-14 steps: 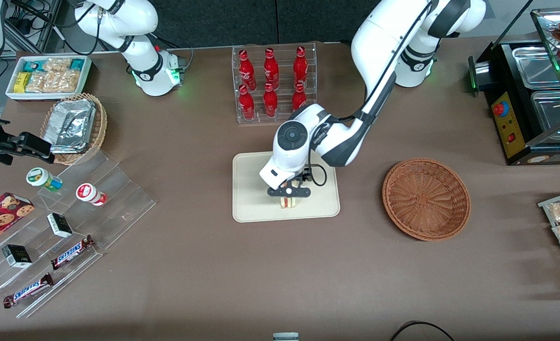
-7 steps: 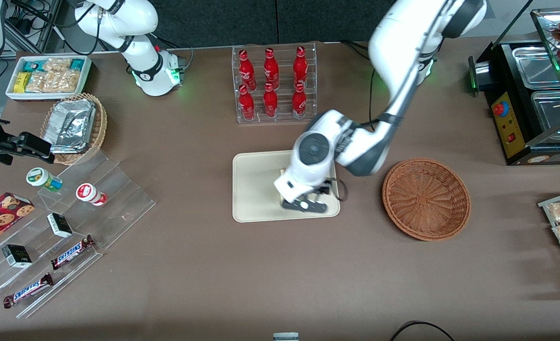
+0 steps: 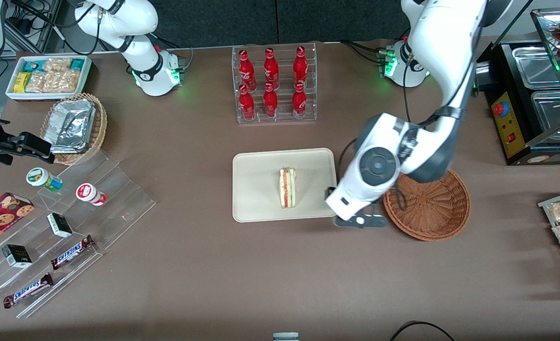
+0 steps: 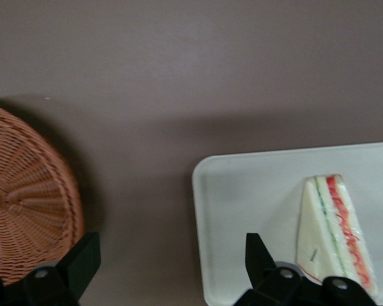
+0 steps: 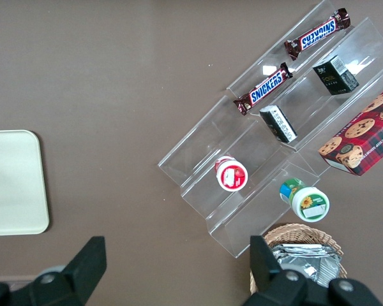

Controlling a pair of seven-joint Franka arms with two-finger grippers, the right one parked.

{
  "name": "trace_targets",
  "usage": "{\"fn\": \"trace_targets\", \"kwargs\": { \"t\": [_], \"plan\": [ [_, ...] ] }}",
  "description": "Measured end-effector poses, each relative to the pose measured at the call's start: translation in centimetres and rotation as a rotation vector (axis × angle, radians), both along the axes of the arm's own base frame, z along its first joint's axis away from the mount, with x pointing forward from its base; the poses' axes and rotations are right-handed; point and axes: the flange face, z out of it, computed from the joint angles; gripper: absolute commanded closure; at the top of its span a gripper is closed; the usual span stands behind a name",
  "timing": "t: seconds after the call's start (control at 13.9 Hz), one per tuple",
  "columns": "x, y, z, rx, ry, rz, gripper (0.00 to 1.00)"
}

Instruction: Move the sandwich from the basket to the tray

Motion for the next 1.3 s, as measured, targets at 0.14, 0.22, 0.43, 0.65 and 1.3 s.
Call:
{"fn": "trace_targets", "kwargs": {
  "t": [0.14, 0.22, 0.43, 0.65, 1.3],
  "plan": [
    [1.1, 4.0, 1.2, -0.002, -0.003, 0.015, 0.00],
    [1.5, 6.1, 2.0, -0.004, -0.008, 0.027, 0.00],
    [2.0, 12.6, 4.9, -0.008, -0.025, 0.049, 0.00],
    [0.5, 17.8, 7.7, 0.003, -0.004, 0.059, 0.00],
    [-6.2, 24.5, 17.2, 0.001, 0.038, 0.092, 0.00]
  ]
}}
